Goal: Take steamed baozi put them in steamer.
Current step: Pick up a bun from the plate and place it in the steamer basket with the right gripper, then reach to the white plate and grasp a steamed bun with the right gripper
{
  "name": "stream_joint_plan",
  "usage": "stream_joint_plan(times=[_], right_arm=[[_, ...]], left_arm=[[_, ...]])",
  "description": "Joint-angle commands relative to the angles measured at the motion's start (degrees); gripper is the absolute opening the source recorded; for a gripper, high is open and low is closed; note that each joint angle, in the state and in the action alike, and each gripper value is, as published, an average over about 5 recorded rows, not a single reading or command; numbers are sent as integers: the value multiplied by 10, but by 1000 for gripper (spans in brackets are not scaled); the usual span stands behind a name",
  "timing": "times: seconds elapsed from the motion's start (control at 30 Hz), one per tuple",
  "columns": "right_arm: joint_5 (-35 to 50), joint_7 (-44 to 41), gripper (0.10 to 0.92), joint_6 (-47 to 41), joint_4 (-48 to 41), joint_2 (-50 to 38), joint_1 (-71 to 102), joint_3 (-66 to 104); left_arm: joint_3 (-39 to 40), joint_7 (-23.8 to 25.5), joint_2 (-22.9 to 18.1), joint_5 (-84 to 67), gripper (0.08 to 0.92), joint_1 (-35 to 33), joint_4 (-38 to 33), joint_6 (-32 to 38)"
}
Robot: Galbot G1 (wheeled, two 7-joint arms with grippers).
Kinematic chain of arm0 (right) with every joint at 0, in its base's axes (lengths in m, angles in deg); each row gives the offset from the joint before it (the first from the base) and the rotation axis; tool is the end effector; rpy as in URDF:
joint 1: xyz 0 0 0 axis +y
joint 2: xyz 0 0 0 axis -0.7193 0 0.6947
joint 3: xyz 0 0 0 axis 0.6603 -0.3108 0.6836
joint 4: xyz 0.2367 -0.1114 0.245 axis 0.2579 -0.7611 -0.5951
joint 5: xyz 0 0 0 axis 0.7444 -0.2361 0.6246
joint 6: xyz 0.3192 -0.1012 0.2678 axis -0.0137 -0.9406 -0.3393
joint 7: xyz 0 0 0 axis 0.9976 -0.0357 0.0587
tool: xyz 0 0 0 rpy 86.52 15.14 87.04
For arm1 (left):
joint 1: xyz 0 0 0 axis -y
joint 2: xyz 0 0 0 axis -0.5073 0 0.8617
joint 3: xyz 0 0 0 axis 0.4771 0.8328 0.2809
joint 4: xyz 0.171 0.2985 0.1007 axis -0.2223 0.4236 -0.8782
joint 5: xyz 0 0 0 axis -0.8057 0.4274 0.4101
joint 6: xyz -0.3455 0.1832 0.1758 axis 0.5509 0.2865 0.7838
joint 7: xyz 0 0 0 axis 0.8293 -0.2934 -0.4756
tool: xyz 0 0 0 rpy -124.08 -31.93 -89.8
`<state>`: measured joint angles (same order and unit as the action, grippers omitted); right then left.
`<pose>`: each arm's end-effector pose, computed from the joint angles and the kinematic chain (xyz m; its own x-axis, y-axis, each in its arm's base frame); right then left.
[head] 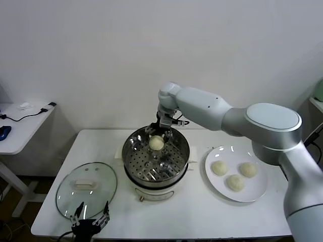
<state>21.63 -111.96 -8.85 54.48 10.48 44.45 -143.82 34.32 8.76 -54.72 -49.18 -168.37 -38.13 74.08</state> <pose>0.6862 0.2118 -0.0737 -0.0805 -0.2444 0.9663 -0.1017 -0.9624 -0.2519 0.1484 0.0397 -0.3473 -0.9249 -0.0926 0.3688 -0.0777 0.9955 0.0551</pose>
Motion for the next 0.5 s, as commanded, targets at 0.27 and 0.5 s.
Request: stream_joint_plan(times=[0.27, 0.5], right_arm=[[449, -93, 823, -282, 207, -270, -296, -283], [410, 0, 823, -471, 369, -411, -310, -414]], left_arm=[[2, 0, -7, 3, 823, 5, -5, 0], [-10, -5, -7, -7, 823, 8, -5, 3]])
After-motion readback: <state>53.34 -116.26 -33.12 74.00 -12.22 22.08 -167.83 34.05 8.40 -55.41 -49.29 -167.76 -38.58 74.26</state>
